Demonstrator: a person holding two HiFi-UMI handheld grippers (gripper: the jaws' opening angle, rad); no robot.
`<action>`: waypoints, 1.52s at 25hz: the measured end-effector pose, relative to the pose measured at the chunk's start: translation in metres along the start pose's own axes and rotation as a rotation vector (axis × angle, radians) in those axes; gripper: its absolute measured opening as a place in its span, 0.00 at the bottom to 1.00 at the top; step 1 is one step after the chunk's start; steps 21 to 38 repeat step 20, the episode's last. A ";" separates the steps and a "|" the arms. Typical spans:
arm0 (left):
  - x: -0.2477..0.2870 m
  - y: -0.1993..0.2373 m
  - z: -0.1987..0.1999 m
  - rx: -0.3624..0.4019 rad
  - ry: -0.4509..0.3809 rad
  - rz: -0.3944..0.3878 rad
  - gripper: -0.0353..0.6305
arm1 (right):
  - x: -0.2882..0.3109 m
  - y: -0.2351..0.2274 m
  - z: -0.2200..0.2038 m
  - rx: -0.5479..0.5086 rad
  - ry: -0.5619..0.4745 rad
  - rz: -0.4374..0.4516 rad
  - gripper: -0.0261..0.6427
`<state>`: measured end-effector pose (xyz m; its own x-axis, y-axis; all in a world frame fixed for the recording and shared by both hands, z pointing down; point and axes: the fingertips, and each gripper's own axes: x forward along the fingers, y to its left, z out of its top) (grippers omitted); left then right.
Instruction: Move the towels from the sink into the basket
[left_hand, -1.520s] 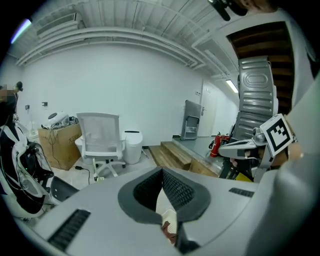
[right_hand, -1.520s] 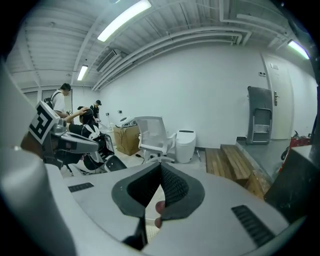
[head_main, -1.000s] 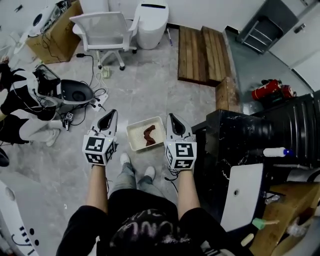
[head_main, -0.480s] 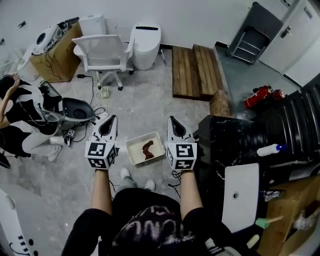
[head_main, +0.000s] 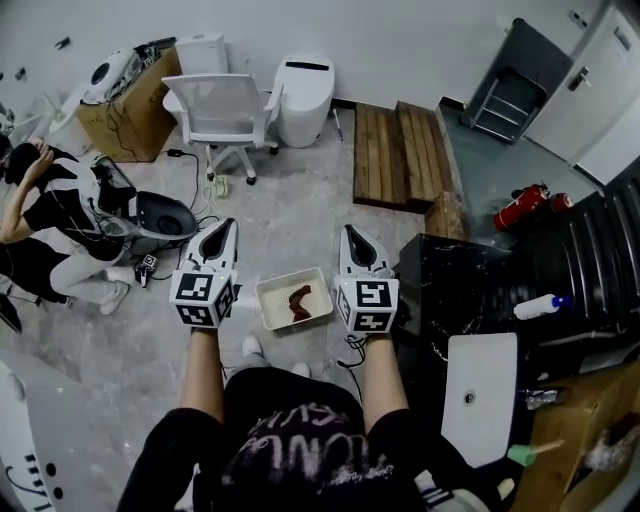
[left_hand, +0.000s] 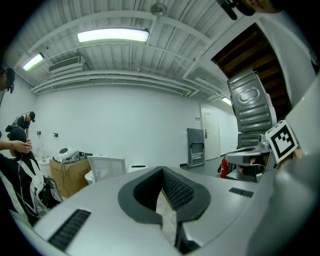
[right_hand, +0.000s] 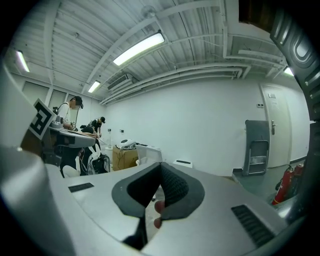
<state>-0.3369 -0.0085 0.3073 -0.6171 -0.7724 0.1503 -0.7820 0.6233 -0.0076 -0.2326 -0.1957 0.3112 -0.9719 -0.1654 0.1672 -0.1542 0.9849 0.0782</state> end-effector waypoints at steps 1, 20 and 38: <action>-0.002 0.000 0.001 0.004 -0.001 0.000 0.06 | 0.000 0.002 0.001 -0.009 0.000 0.003 0.06; -0.018 0.011 0.015 -0.003 -0.011 0.005 0.06 | 0.003 0.020 0.019 -0.030 -0.019 0.007 0.06; -0.018 0.011 0.015 -0.003 -0.011 0.005 0.06 | 0.003 0.020 0.019 -0.030 -0.019 0.007 0.06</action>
